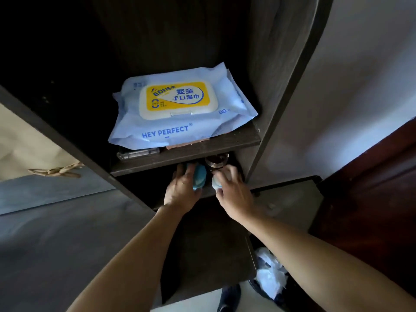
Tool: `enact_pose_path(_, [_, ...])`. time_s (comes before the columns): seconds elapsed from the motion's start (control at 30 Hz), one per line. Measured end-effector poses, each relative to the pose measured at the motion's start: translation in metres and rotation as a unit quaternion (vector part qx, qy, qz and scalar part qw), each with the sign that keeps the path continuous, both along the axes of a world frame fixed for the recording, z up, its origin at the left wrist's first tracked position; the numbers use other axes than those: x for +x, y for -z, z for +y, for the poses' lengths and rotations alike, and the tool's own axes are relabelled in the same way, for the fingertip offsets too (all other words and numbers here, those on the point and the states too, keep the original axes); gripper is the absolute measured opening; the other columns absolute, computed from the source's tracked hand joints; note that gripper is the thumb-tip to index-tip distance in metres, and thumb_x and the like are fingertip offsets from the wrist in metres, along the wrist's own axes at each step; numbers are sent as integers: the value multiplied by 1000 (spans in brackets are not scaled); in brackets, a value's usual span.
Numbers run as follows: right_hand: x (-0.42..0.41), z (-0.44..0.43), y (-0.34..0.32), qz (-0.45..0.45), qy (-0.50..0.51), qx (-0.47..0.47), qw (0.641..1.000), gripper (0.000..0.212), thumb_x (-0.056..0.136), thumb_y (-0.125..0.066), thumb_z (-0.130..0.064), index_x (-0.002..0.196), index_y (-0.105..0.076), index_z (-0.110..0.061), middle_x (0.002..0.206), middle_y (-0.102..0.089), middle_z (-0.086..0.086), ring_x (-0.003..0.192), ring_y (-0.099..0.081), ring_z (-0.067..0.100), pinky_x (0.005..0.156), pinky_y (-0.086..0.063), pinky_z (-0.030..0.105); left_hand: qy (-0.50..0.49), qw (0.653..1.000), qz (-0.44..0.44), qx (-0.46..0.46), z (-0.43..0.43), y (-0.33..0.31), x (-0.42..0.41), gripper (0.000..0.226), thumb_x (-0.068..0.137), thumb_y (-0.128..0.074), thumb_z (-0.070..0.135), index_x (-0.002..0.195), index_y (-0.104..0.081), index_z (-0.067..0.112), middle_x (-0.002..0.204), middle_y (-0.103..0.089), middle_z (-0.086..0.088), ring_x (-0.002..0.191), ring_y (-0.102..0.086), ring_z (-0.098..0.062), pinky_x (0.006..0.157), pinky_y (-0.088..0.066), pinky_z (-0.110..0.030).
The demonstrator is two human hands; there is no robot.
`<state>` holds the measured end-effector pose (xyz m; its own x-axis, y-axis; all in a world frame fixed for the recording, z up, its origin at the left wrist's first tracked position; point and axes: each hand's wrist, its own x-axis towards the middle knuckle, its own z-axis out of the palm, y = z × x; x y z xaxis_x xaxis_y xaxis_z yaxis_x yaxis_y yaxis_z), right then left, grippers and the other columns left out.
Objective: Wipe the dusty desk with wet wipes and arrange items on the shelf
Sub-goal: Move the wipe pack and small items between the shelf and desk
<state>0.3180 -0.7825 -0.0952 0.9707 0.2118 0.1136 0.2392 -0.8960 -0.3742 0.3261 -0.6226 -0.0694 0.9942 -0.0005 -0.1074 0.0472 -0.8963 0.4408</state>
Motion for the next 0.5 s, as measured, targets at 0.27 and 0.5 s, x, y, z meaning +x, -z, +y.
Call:
enact_pose_path(0.27, [-7,-9,-8,21,-43,4,999,50,72,-75,-24,111,-44,-26,101,-52,5,89,-60,28,62,-53,36,-28,997,-8,-71,12,1,-41,73,63,-77,17,127,-45,22,117,-47,-5,105,-55,-29,82,-50,-37])
enact_pose_path(0.5, [-70,6,-4,75,-65,6,995,53,73,-71,-35,120,-46,-30,107,-50,1,98,-55,24,71,-51,36,-39,998,-2,-57,62,0,-147,71,63,-72,20,128,-43,21,115,-44,-1,112,-47,-24,91,-46,-35])
